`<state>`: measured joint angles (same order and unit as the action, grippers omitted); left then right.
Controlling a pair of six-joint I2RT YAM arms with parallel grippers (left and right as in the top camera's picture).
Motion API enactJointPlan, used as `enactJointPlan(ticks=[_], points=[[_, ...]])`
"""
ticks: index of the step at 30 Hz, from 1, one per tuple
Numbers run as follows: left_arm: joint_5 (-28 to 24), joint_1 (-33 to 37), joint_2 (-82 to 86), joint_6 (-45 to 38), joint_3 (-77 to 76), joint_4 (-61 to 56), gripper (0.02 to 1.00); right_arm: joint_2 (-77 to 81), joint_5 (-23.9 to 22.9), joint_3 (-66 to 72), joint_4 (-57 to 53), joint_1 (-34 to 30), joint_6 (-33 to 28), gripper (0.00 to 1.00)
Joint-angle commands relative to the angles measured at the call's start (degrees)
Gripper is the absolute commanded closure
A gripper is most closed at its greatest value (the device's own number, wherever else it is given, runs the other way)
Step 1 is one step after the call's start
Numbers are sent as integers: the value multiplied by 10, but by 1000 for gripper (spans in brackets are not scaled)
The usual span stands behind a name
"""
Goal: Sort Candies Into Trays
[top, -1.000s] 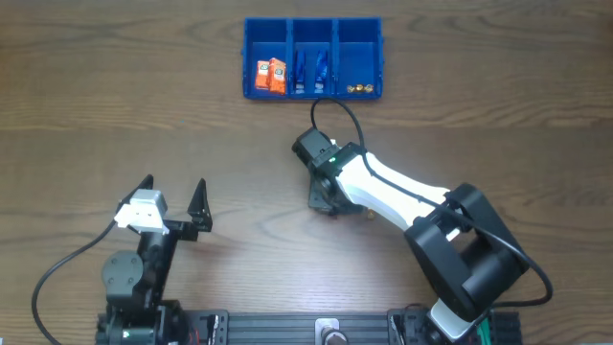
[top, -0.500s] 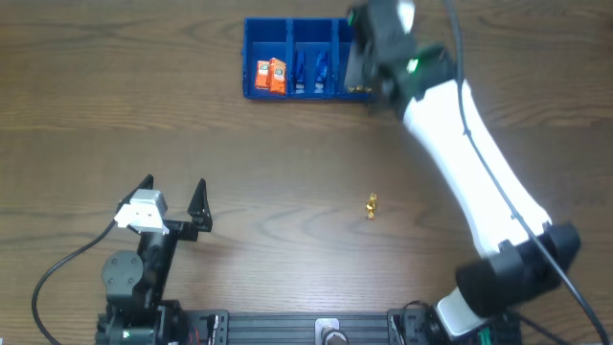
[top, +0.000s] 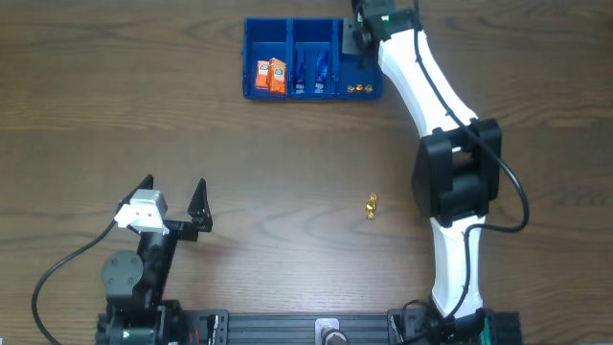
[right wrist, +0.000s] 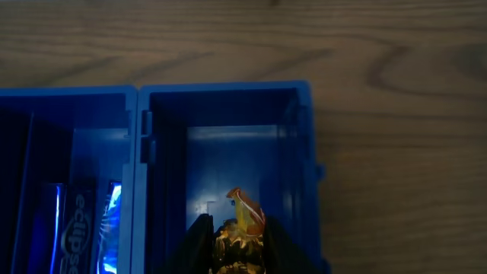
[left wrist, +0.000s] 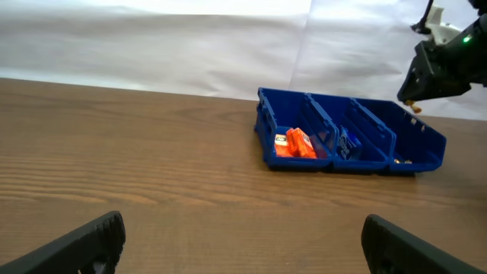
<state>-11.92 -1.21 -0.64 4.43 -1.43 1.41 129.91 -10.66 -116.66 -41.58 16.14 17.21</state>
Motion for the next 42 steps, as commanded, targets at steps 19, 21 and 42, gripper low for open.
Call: enactJointPlan(ticks=[19,21,42], points=[[-12,3,3,-6,12,18,20,-333,30,448,-56,66,88,349],[-12,3,3,-6,12,18,20,-344,78,505,-56,76,97,349],[-12,3,3,-6,12,18,20,-338,121,688,15,94,143,597]])
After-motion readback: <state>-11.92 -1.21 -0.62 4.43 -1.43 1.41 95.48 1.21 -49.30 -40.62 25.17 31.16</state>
